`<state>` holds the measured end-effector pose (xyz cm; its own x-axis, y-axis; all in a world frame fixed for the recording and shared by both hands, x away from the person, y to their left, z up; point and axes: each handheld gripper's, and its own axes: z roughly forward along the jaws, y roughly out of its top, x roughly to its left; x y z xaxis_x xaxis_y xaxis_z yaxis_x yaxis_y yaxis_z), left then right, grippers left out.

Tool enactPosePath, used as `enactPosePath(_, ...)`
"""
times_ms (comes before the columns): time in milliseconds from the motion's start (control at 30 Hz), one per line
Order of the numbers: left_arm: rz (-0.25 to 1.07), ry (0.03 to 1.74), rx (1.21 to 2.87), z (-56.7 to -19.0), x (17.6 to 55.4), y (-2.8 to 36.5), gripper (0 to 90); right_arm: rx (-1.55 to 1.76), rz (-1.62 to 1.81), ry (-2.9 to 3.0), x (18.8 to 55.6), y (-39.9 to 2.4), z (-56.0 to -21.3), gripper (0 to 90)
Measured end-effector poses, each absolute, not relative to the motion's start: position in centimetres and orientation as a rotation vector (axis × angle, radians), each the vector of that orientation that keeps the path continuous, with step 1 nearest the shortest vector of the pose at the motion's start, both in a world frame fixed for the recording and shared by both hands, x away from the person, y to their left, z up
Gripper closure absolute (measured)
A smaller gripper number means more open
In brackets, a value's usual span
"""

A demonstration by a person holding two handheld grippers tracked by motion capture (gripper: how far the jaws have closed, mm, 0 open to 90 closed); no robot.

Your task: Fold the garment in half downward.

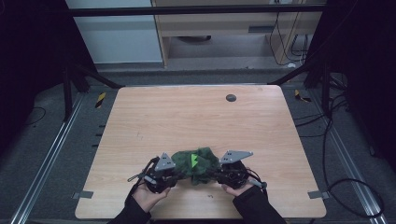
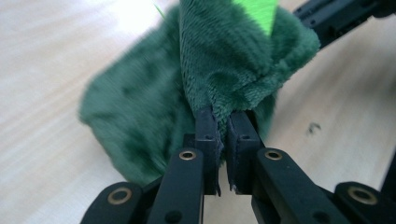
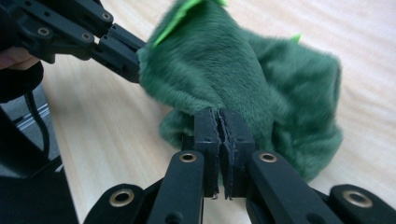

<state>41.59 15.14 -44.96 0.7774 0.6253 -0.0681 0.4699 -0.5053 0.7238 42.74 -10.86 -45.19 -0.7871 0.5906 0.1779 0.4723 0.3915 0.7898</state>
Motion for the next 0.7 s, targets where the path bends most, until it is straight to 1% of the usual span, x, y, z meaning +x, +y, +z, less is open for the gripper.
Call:
enactPosePath(167,0.253,0.797,2.24,-45.7,40.7,14.9,84.5,0.98,1.324,2.549,42.2,-10.8,-46.0,86.5)
enactPosePath(267,0.245,0.795,2.252,-46.0,40.5,15.0,82.6,0.986,1.302,2.569,42.0,-10.8,-46.4,85.3)
enactPosePath(367,0.225,0.791,2.267,-46.1,40.4,15.1,76.3,0.995,1.276,2.59,41.8,-10.8,-46.7,81.1)
enactPosePath(400,0.229,0.796,2.27,-46.1,40.3,15.3,70.5,0.995,1.268,2.591,41.7,-10.9,-46.8,79.9)
enactPosePath(433,0.229,0.796,2.27,-46.1,40.3,15.3,68.4,0.995,1.268,2.591,41.7,-10.9,-46.8,79.9)
enactPosePath(467,0.231,0.808,2.27,-46.1,40.2,15.6,65.9,0.998,1.276,2.587,41.6,-11.1,-46.7,77.6)
enactPosePath(500,0.231,0.818,2.261,-46.0,40.2,15.8,65.9,0.998,1.276,2.587,41.6,-11.1,-46.7,77.6)
enactPosePath(567,0.246,0.843,2.247,-45.9,40.1,16.5,62.4,1.011,1.286,2.58,41.4,-11.4,-46.5,75.7)
enactPosePath(600,0.257,0.857,2.242,-45.8,40.2,16.9,59.2,1.027,1.297,2.56,41.3,-11.9,-46.3,73.3)
enactPosePath(700,0.271,0.922,2.213,-45.7,40.6,18.4,58.1,1.046,1.308,2.533,41.3,-12.5,-46.0,71.6)
